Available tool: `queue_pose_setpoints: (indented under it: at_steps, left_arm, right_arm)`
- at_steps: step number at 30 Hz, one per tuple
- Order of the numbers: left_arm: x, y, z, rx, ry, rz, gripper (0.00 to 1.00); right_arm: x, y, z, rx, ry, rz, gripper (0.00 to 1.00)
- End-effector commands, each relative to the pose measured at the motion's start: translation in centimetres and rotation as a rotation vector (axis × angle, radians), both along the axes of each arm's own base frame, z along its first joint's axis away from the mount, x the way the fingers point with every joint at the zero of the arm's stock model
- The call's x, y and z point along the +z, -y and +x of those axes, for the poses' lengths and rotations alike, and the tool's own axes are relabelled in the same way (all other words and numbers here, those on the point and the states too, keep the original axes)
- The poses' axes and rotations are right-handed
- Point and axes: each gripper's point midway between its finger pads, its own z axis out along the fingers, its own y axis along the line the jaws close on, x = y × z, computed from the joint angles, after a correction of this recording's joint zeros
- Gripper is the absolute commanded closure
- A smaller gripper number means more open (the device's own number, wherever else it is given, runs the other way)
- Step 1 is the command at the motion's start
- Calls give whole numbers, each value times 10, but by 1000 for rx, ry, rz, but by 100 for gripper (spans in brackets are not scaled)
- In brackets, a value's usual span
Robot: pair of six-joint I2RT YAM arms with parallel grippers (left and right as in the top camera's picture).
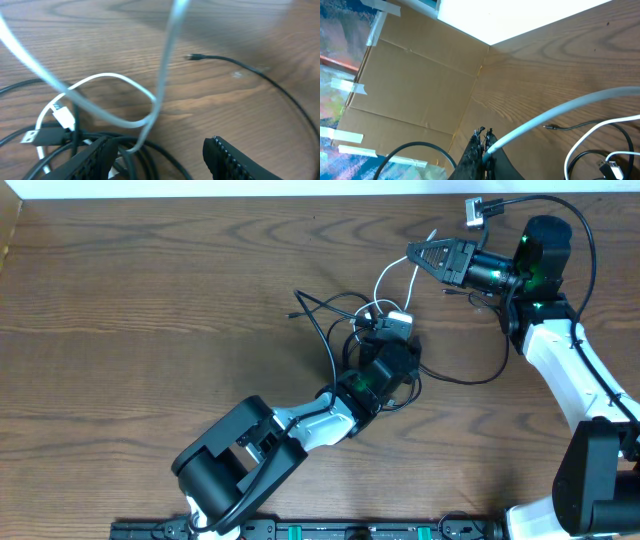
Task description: Untangle cables
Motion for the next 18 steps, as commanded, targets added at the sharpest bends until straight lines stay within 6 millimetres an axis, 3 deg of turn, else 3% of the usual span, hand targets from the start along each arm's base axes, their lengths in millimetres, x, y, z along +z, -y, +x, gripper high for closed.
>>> queue_pose_setpoints:
  at_steps: [1, 7, 13, 18]
  left_arm:
    - [-11, -11, 7, 61, 20, 49, 38]
    - [-14, -9, 11, 66, 37, 28, 44]
    - [-13, -18, 19, 111, 54, 33, 61]
    - [-2, -16, 24, 114, 86, -12, 63]
  right_arm:
    - [17, -4, -5, 19, 39, 6, 98]
    - [22, -6, -11, 47, 44, 14, 99]
    - [21, -7, -12, 52, 38, 15, 98]
    - [20, -8, -15, 67, 25, 18, 98]
